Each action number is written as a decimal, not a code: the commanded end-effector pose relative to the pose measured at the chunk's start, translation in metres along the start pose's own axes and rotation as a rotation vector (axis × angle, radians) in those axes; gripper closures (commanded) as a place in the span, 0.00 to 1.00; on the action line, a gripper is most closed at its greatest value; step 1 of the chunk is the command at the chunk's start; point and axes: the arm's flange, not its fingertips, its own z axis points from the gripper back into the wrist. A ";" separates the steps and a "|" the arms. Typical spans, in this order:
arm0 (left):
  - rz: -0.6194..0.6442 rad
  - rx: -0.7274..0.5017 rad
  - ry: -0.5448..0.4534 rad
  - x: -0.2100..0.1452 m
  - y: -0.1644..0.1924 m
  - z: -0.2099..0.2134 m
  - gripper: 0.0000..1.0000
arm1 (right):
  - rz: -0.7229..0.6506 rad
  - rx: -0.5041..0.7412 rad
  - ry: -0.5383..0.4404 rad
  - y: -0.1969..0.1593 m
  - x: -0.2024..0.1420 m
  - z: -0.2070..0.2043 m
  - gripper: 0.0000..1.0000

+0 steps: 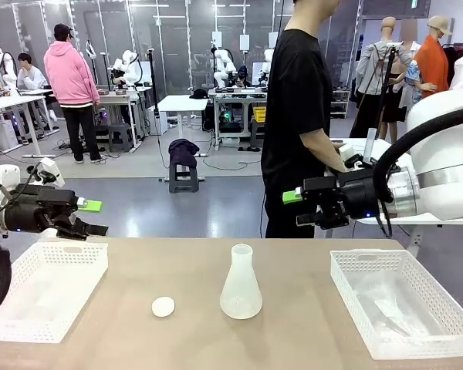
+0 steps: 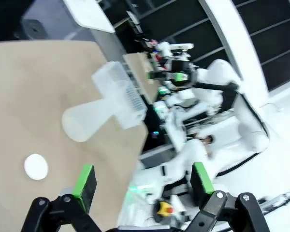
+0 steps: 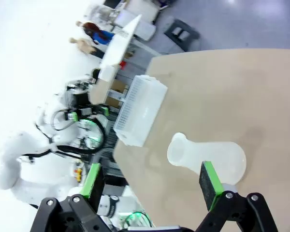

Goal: Prepare the solutions needed for the experiment.
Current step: Pick up the Plastic Funnel and insert it into the Big flask.

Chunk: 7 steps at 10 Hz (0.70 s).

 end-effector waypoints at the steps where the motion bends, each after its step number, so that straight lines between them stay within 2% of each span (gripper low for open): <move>1: 0.121 -0.062 0.003 0.020 0.031 -0.004 0.00 | -0.028 0.034 0.004 -0.036 0.007 -0.017 0.00; 4: 0.198 -0.154 -0.007 0.019 0.033 -0.001 0.00 | -0.082 0.190 -0.008 -0.048 0.002 -0.020 0.00; 7: 0.285 -0.182 0.037 0.013 0.035 0.005 0.00 | -0.132 0.204 -0.021 -0.055 0.003 -0.017 0.00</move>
